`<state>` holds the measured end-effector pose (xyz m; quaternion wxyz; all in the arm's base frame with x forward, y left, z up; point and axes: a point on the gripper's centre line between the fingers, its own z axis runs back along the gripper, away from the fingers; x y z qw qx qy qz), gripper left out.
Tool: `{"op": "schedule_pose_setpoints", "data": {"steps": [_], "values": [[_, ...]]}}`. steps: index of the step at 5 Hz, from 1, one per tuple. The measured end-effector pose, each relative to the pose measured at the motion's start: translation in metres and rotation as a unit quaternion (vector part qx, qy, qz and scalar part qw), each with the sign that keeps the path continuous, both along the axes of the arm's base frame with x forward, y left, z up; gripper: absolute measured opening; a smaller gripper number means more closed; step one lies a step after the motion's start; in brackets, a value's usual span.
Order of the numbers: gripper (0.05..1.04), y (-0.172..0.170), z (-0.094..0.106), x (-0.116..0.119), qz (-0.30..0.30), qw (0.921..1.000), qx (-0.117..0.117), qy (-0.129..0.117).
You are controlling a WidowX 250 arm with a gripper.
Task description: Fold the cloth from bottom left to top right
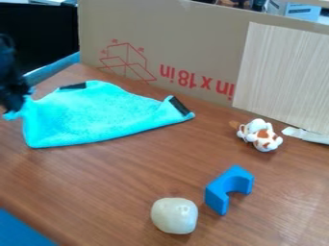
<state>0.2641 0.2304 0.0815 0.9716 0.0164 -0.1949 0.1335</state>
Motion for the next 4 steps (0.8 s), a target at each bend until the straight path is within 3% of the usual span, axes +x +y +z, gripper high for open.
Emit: {"op": "schedule_pose_setpoints", "data": {"steps": [2, 4], "values": [[0.055, -0.052, 0.009, 0.060, -0.020, 0.9997, 0.011, 0.003], [0.055, -0.102, 0.015, 0.108, -0.020, 0.9998, -0.005, 0.007]]}}
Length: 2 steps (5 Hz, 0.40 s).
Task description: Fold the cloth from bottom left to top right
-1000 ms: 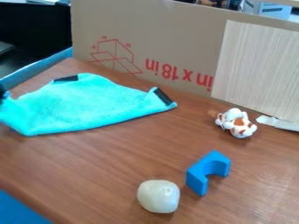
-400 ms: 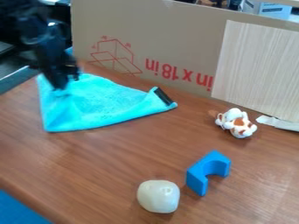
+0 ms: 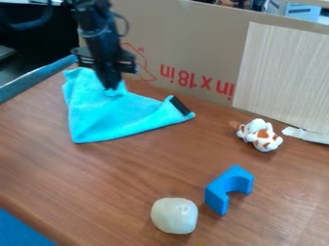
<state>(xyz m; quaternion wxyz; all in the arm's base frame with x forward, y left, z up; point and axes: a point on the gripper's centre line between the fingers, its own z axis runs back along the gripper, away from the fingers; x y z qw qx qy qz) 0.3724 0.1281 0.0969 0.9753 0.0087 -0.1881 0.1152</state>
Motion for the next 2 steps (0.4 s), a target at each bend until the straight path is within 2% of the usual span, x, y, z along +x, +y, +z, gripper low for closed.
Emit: {"op": "schedule_pose_setpoints", "data": {"steps": [1, 2], "values": [[0.055, -0.022, -0.005, 0.023, 0.009, 0.9998, -0.012, 0.013], [0.055, -0.040, -0.006, 0.041, 0.009, 0.9998, -0.013, 0.010]]}}
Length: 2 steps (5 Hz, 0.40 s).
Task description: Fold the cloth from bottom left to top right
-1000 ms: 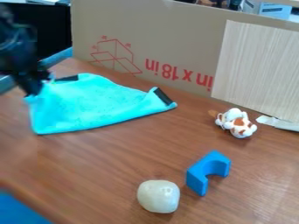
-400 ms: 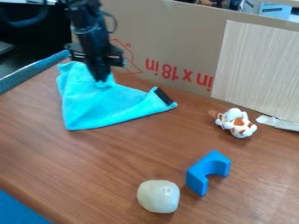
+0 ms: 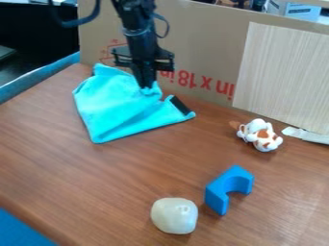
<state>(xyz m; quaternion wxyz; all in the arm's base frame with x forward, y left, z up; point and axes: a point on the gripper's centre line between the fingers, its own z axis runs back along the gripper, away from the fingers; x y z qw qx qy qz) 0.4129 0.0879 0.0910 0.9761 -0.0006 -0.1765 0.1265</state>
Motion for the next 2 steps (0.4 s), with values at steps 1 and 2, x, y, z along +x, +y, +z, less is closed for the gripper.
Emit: {"op": "schedule_pose_setpoints", "data": {"steps": [1, 2], "values": [[0.075, -0.010, -0.002, 0.009, 0.003, 1.0000, 0.001, 0.000], [0.229, -0.026, -0.001, 0.014, -0.011, 0.9999, 0.004, 0.002]]}}
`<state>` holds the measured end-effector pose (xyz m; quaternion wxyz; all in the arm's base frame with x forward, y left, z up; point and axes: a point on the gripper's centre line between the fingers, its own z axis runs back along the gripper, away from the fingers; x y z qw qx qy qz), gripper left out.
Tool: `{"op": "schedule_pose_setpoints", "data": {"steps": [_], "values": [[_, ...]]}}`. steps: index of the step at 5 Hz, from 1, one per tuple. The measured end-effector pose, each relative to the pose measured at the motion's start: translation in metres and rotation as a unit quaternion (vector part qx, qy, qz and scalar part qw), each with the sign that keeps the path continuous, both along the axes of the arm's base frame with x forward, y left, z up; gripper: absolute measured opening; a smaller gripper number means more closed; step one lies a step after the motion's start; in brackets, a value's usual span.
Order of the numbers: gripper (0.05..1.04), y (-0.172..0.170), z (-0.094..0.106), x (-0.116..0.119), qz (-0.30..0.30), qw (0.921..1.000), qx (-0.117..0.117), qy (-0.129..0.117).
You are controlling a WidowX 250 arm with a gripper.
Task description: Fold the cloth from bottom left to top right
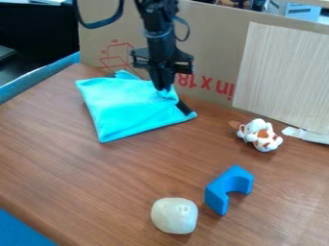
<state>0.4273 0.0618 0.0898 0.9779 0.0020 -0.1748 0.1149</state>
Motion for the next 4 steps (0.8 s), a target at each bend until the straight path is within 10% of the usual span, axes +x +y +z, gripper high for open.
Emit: {"op": "schedule_pose_setpoints", "data": {"steps": [2, 3, 4], "values": [[0.821, -0.021, 0.000, 0.003, -0.038, 0.9992, 0.012, 0.001], [0.994, -0.025, 0.014, 0.007, -0.104, 0.9940, 0.030, 0.012], [1.001, -0.021, 0.030, -0.005, -0.184, 0.9779, 0.061, 0.078]]}}
